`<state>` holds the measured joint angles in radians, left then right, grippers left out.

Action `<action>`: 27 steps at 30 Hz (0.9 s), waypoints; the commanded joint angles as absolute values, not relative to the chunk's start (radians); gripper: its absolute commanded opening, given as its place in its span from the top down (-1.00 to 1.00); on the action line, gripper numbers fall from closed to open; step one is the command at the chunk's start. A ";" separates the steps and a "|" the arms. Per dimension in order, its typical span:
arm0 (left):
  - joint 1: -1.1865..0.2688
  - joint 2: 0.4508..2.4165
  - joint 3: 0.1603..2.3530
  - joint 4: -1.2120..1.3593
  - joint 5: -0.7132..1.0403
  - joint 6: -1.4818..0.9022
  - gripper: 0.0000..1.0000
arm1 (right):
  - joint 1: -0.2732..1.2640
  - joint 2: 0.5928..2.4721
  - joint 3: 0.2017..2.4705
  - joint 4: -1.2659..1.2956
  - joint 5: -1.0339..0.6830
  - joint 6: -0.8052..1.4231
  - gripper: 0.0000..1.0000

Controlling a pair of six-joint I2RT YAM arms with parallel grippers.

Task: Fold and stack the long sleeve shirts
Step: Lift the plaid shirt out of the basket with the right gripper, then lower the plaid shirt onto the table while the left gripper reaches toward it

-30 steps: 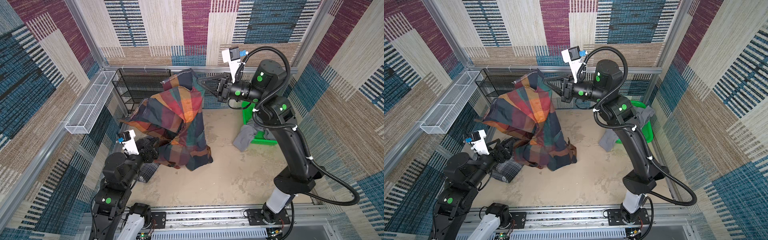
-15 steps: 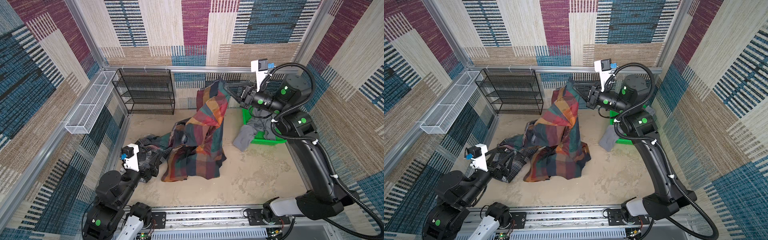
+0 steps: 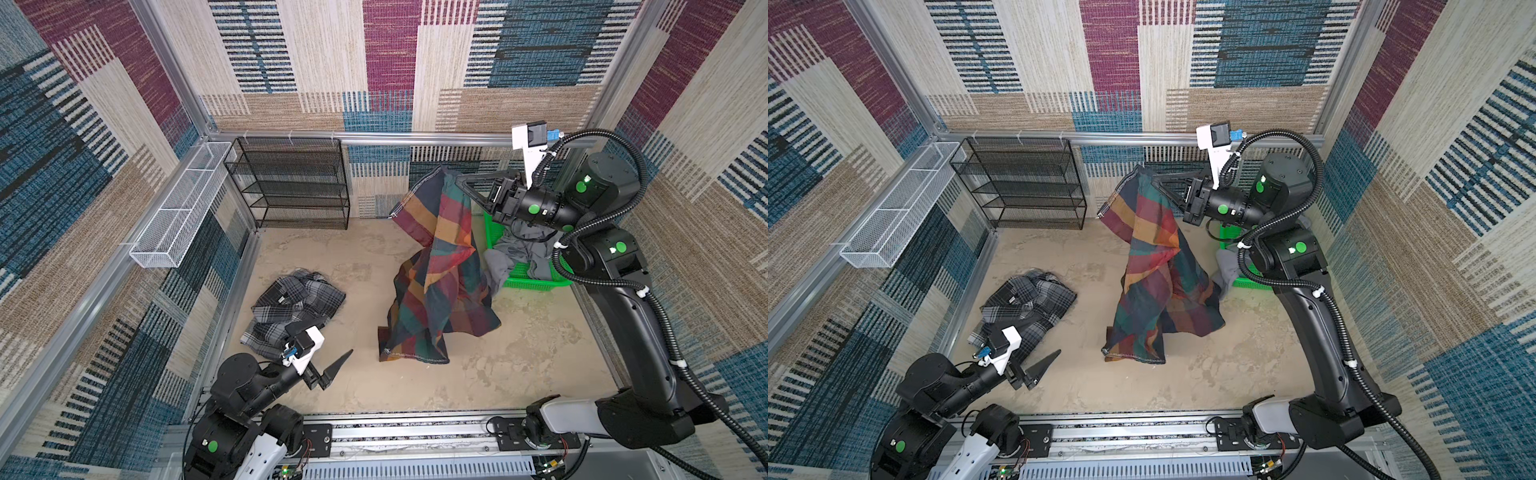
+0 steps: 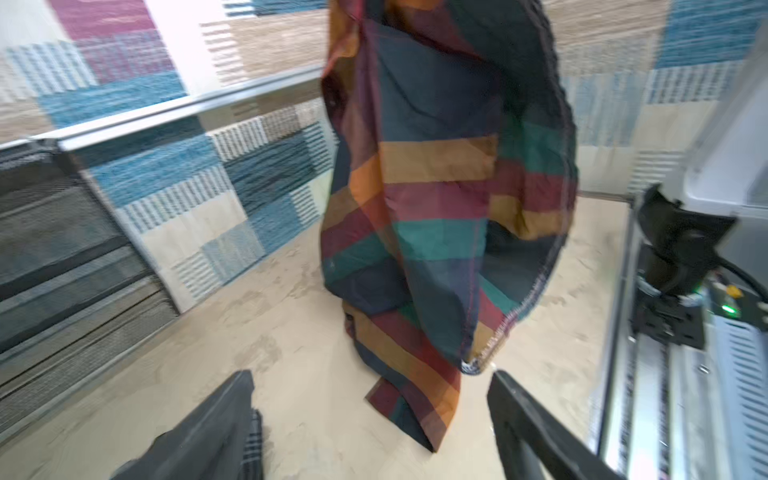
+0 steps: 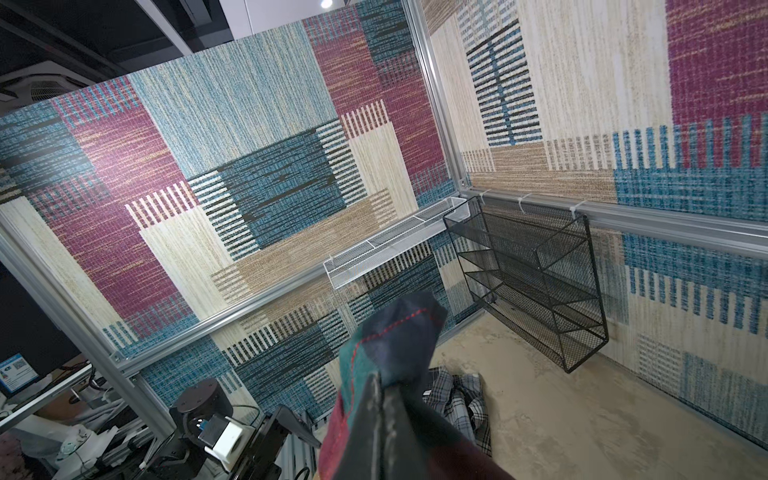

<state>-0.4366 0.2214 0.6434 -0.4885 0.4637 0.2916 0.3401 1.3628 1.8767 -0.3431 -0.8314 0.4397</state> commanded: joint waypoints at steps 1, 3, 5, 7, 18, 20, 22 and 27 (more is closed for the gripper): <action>-0.463 0.250 0.638 -0.500 0.621 0.330 -0.81 | 0.335 1.368 1.901 -0.323 -0.863 0.452 1.00; -0.482 0.271 0.634 -0.465 0.664 0.262 -0.88 | 0.329 1.374 1.911 -0.326 -0.862 0.454 1.00; -0.497 0.296 0.623 -0.411 0.710 0.181 -0.94 | 0.328 1.381 1.914 -0.315 -0.871 0.465 1.00; -0.508 0.330 0.610 -0.354 0.756 0.112 -0.98 | 0.328 1.384 1.907 -0.291 -0.880 0.483 1.00; -0.571 0.456 0.590 0.051 0.628 -0.194 -0.98 | 0.327 1.300 1.659 -0.057 -0.804 0.557 1.00; -0.576 0.519 0.637 0.147 0.622 -0.264 -0.98 | 0.327 1.264 1.558 0.038 -0.816 0.575 1.00; -0.586 0.601 0.701 0.193 0.613 -0.327 -0.98 | 0.327 1.242 1.496 0.088 -0.837 0.572 1.00; -0.656 0.808 0.794 0.341 0.640 -0.439 -0.98 | 0.329 1.204 1.390 0.154 -0.870 0.566 1.00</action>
